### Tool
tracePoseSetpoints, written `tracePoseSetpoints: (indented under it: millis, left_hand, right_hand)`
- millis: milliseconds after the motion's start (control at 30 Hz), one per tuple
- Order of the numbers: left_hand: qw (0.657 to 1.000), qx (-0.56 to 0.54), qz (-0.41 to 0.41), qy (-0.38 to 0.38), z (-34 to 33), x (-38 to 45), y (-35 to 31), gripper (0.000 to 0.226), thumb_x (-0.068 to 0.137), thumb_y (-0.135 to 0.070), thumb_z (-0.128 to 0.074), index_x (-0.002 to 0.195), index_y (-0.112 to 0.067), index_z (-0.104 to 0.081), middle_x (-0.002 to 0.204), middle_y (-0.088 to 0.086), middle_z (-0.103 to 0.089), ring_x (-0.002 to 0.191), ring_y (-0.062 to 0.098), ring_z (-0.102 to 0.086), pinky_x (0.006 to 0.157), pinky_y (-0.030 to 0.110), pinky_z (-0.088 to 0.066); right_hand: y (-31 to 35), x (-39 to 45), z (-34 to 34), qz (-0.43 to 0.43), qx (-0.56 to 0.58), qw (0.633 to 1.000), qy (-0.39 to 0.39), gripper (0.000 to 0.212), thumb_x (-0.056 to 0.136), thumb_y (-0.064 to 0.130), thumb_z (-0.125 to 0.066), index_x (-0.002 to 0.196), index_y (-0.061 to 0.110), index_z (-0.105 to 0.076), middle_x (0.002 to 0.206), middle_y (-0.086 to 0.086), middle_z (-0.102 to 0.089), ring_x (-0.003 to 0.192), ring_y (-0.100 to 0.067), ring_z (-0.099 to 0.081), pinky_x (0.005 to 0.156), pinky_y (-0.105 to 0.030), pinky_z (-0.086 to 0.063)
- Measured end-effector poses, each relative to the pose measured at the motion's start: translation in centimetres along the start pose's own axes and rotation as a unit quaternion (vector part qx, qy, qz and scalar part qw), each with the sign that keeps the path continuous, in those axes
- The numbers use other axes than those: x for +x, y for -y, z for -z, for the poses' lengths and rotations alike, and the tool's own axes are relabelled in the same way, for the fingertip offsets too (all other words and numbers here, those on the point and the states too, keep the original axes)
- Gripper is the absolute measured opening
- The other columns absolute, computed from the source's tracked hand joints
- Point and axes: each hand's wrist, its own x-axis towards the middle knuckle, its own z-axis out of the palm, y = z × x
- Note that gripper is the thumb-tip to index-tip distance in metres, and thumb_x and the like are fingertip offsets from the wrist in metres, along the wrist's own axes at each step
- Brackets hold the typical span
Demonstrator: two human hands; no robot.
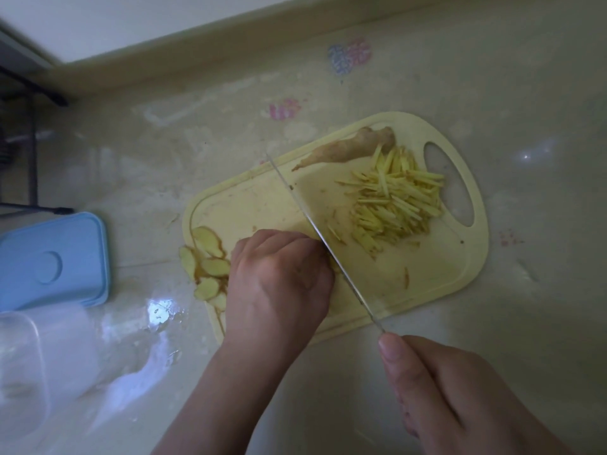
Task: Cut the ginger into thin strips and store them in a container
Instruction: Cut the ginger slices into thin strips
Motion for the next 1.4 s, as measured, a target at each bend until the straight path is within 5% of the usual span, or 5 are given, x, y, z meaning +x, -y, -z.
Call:
tracePoseSetpoints:
  millis: [567, 800, 933, 1100, 1400]
  left_hand:
    - [0.999, 0.012, 0.051, 0.003, -0.4, 0.2, -0.5, 0.007, 0.071, -0.016, -0.078, 0.071, -0.019, -0.072, 0.066, -0.01, -0.065, 0.075, 0.02, -0.063, 0.071, 0.036, -0.038]
    - [0.999, 0.006, 0.045, -0.013, -0.4, 0.0, -0.6, 0.01, 0.073, -0.013, -0.078, 0.069, -0.018, -0.069, 0.071, -0.007, -0.067, 0.078, 0.02, -0.064, 0.072, 0.037, -0.037]
    - [0.998, 0.007, 0.057, 0.0, -0.3, 0.1, -0.5, 0.008, 0.071, -0.015, -0.077, 0.069, -0.018, -0.069, 0.07, -0.007, -0.067, 0.078, 0.022, -0.064, 0.073, 0.039, -0.034]
    - [0.998, 0.017, 0.064, 0.002, -0.1, -0.1, -0.8, 0.01, 0.073, -0.012, -0.075, 0.071, -0.021, -0.07, 0.069, -0.009, -0.066, 0.077, 0.022, -0.064, 0.073, 0.041, -0.035]
    - [0.997, 0.015, 0.07, 0.004, -0.4, -0.3, -0.8, 0.012, 0.075, -0.012, -0.071, 0.074, -0.023, -0.07, 0.067, -0.011, -0.065, 0.078, 0.019, -0.063, 0.07, 0.038, -0.028]
  right_hand:
    - [-0.4, -0.1, -0.6, 0.096, 0.016, 0.994, -0.05, 0.061, 0.106, 0.066, -0.027, 0.063, 0.033, -0.056, 0.055, 0.003, -0.054, 0.043, -0.003, -0.053, 0.037, -0.021, -0.04]
    - [0.6, 1.9, 0.0, -0.118, -0.052, 0.983, 0.129, 0.124, 0.02, 0.11, 0.014, 0.08, 0.029, -0.059, 0.059, 0.033, -0.062, 0.05, 0.012, -0.058, 0.048, -0.002, -0.038]
    - [1.3, 2.4, 0.3, 0.042, -0.09, 0.993, 0.062, 0.076, 0.093, 0.085, -0.014, 0.059, 0.034, -0.059, 0.111, 0.027, -0.055, 0.062, 0.01, -0.057, 0.048, -0.001, -0.034]
    - [0.2, 0.4, 0.5, 0.085, -0.046, 0.995, -0.006, 0.069, 0.106, 0.065, -0.028, 0.06, 0.029, -0.065, 0.052, 0.005, -0.054, 0.044, -0.001, -0.052, 0.044, -0.016, -0.04]
    - [1.4, 1.7, -0.1, -0.122, -0.004, 0.985, 0.124, 0.082, 0.057, 0.103, 0.007, 0.104, 0.058, -0.042, 0.091, 0.037, -0.06, 0.083, 0.0, -0.062, 0.072, -0.028, -0.048]
